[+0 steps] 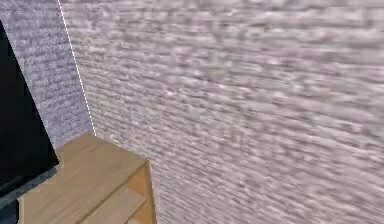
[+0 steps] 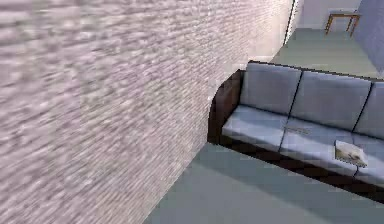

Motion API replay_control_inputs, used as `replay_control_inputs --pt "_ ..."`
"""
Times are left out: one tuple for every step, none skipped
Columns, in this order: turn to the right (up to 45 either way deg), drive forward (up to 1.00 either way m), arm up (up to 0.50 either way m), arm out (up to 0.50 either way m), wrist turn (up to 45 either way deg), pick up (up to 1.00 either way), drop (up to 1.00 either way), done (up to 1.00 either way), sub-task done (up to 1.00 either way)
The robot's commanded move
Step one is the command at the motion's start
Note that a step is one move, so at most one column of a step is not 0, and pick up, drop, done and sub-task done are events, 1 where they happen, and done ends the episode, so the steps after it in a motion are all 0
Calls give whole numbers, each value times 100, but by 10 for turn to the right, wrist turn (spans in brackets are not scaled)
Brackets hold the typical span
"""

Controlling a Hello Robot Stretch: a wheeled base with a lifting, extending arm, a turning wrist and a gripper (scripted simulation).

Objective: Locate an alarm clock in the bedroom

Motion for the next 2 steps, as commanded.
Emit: replay_control_inputs --pt "450 0 0 0 0 0 0 0 0" --pt "450 0 0 0 0 0 0 0 0"
